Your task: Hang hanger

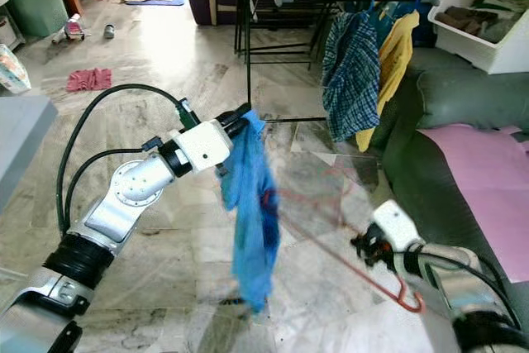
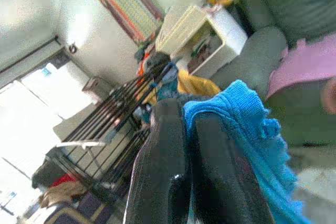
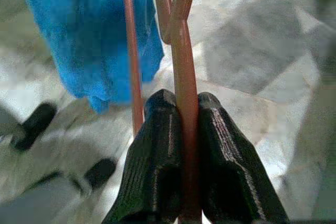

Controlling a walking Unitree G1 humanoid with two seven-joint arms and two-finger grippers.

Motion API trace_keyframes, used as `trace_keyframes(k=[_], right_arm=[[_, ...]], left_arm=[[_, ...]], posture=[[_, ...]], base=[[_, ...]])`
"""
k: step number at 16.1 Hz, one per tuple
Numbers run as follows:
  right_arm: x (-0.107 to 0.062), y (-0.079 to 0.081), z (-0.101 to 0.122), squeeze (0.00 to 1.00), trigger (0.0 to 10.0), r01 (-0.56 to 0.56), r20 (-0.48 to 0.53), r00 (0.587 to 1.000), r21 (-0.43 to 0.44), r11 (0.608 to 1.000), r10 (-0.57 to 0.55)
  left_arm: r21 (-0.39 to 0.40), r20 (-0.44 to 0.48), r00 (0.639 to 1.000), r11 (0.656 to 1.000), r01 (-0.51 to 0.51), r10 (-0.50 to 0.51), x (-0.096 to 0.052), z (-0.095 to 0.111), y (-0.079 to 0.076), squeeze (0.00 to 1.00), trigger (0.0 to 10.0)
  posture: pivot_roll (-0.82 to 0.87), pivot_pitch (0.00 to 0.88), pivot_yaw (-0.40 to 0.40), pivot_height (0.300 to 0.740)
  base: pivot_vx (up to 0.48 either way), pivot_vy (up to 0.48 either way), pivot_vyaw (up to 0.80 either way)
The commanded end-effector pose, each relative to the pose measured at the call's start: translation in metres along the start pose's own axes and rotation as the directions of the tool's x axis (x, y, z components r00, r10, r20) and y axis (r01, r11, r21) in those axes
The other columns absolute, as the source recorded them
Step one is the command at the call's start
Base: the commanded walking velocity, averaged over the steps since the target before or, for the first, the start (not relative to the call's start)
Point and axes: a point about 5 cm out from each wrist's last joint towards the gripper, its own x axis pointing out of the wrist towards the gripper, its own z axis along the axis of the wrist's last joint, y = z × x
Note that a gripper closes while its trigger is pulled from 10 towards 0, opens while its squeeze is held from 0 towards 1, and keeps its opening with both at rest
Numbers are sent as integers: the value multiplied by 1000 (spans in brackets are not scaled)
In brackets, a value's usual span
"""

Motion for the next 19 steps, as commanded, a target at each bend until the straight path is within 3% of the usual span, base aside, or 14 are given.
trace_keyframes(k=[1, 3, 4, 5, 6, 8, 9, 11, 12, 13, 16, 18, 19], right_arm=[[-1, -13, 7, 0, 10000, 116, 38, 992, 71, 991, -119], [0, -26, 23, 0, 10000, 231, 130, 956, 210, 950, -262], [0, -38, 50, 0, 10000, 247, 274, 874, 463, 851, -402], [0, -39, 62, 0, 10000, 225, 319, 843, 522, 823, -433], [3, -36, 73, 0, 10000, 193, 362, 831, 523, 830, -422], [10, -22, 93, 0, 10000, 102, 443, 840, 436, 894, -313], [12, -13, 98, 0, 10000, 94, 465, 855, 298, 950, -230], [10, -10, 100, 0, 10000, 51, 480, 857, 287, 956, -190], [8, -5, 97, 0, 10000, 24, 460, 881, 201, 979, -116], [2, 4, 87, 0, 10000, -34, 404, 915, 41, 999, 15], [-15, 11, 75, 0, 10000, -146, 292, 938, -166, 975, 190], [-26, 9, 74, 0, 10000, -173, 203, 950, -291, 941, 238], [-28, 8, 74, 0, 10000, -177, 185, 952, -314, 933, 243]], left_arm=[[-7, 85, 996, 1000, -28, 28, 5, 17, 6, 0, 10000], [-39, 106, 994, 999, -18, 22, 7, 21, -3, 0, 10000], [-91, 141, 989, 995, -35, 47, 10, 31, -15, 0, 10000], [-119, 154, 987, 993, -30, 48, 12, 35, -22, 0, 10000], [-94, 155, 988, 996, 0, 15, 13, 36, -30, 0, 10000], [-27, 123, 992, 999, 25, -22, 15, 30, -36, 0, 10000], [23, 67, 998, 1000, 19, -20, 15, 18, -26, 0, 10000], [47, 5, 1000, 999, 1, -2, 12, 7, -13, 0, 10000], [74, -48, 999, 997, -8, 11, 10, -2, -5, 0, 10000], [118, -125, 992, 993, -17, 32, 5, -16, 6, 0, 10000], [180, -236, 972, 983, 47, -3, -5, -38, 14, 0, 10000], [215, -303, 952, 971, 108, -39, -16, -53, 17, 0, 10000], [226, -320, 947, 968, 112, -35, -19, -57, 20, 0, 10000]], posture=[[38, 62, -75, 740], [35, 61, -75, 740], [32, 58, -78, 740], [34, 56, -81, 740], [36, 55, -84, 740], [37, 53, -88, 740], [38, 50, -88, 740], [36, 48, -84, 740], [36, 48, -84, 740], [36, 52, -73, 740], [31, 54, -59, 740], [28, 57, -45, 740], [29, 60, -40, 740]], base=[[0, 0, 0], [0, 0, 0], [0, 0, 0], [0, 0, 0], [0, 0, 0], [0, 0, 0], [0, 0, 0], [0, 0, 0], [0, 0, 0], [0, 0, 0], [0, 0, 0], [0, 0, 0], [0, 0, 0]])
